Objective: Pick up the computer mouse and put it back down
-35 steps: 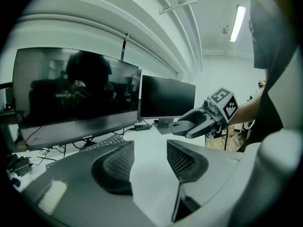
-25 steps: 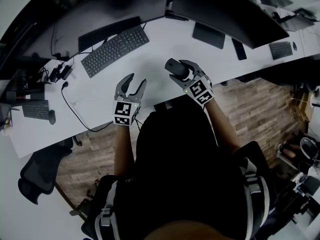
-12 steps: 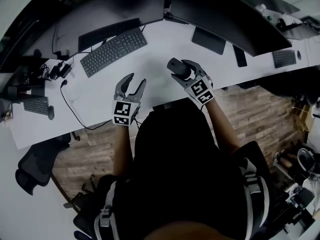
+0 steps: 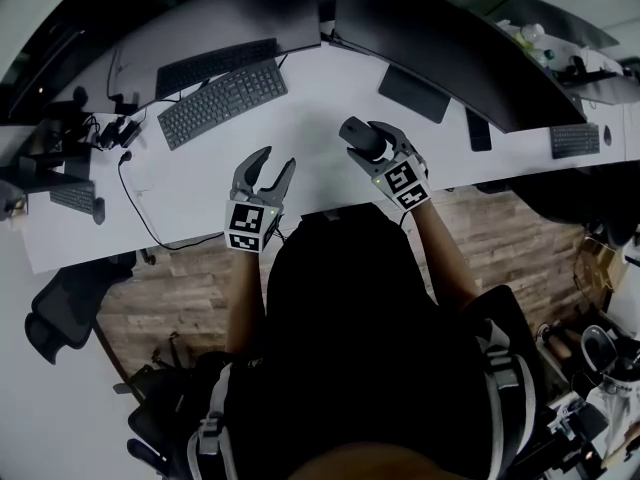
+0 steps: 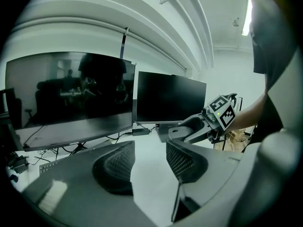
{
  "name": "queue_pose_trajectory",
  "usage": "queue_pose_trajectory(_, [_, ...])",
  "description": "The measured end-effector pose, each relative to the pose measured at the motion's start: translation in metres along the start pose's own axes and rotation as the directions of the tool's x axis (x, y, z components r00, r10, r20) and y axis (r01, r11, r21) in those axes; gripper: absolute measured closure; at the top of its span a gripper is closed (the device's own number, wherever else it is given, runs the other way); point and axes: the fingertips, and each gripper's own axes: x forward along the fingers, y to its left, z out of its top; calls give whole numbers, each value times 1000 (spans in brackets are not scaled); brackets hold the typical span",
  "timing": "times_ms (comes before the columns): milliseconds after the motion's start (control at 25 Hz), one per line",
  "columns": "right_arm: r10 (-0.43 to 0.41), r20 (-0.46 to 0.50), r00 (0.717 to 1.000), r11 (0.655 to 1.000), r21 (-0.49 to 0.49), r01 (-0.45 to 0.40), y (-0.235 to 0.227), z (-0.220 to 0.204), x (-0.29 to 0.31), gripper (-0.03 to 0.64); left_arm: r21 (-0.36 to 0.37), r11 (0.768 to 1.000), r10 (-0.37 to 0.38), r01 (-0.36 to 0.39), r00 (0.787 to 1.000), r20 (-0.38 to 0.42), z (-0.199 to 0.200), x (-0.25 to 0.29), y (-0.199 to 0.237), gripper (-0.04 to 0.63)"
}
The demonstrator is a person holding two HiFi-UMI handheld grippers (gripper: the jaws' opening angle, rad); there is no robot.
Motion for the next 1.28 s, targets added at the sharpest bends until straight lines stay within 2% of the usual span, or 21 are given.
queue_pose_trajectory(520, [63,-9,998,998,-4,-63,-22,-32,-18,321,-17,999,47,-47,999,-22,7,21,-38,390])
queue_pose_trajectory(880, [113,-30,993,993,-13,-113,-24,-58,-24,321,-28,998,58,-60,997,-53,-4,27,-63,390])
queue_pose_trajectory(1280, [130,-49,990,991,10,-130,-30,-87,-21,321,-46,994,91,-97,989,-117,-24,22,-71,390])
